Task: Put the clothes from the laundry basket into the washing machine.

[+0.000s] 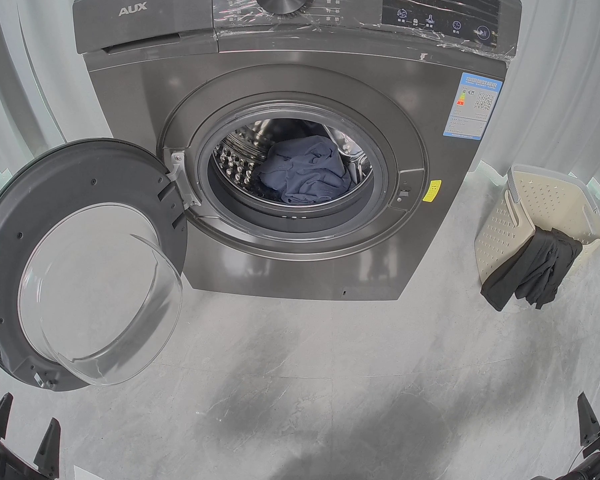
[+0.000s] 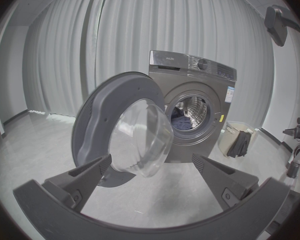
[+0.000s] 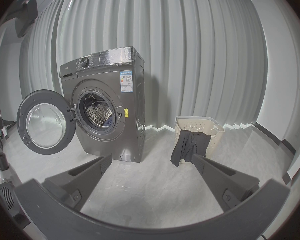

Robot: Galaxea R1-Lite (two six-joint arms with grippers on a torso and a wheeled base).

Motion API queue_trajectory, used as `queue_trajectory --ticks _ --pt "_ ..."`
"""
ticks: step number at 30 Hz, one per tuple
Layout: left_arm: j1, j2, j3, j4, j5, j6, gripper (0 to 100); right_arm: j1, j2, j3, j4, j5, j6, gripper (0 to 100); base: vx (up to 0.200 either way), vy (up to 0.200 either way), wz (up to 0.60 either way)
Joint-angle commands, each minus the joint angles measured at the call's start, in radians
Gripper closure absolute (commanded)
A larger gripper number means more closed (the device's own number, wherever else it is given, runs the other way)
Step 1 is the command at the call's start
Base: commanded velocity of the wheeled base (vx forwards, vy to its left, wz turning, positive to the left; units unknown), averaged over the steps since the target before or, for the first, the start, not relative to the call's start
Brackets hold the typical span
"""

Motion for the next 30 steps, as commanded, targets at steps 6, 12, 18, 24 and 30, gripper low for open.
queue_trajectory --ticks 6,12,18,24,30 --pt "-0.001 -0.025 0.007 0.088 0.019 0.068 0 -0.005 -0.027 -0.004 0.048 0.048 0.002 0 0.0 0.0 0.0" --pt "-0.001 -0.026 0.01 0.08 0.019 0.062 0 -0.006 -0.027 0.001 0.035 0.011 0.013 0 0.0 -0.033 0.0" --pt "-0.001 -0.026 0.01 0.08 0.019 0.062 0 -0.006 -0.024 0.005 0.038 -0.055 0.059 0 0.0 -0.2 0.0" --pt "-0.001 -0.026 0.012 0.079 0.019 0.063 0 -0.008 -0.024 0.016 0.055 0.036 -0.008 0 0.0 -0.2 0.0" --pt "-0.001 -0.026 0.012 0.079 0.02 0.063 0 -0.005 -0.027 0.016 0.056 0.065 0.013 0 0.0 -0.2 0.0"
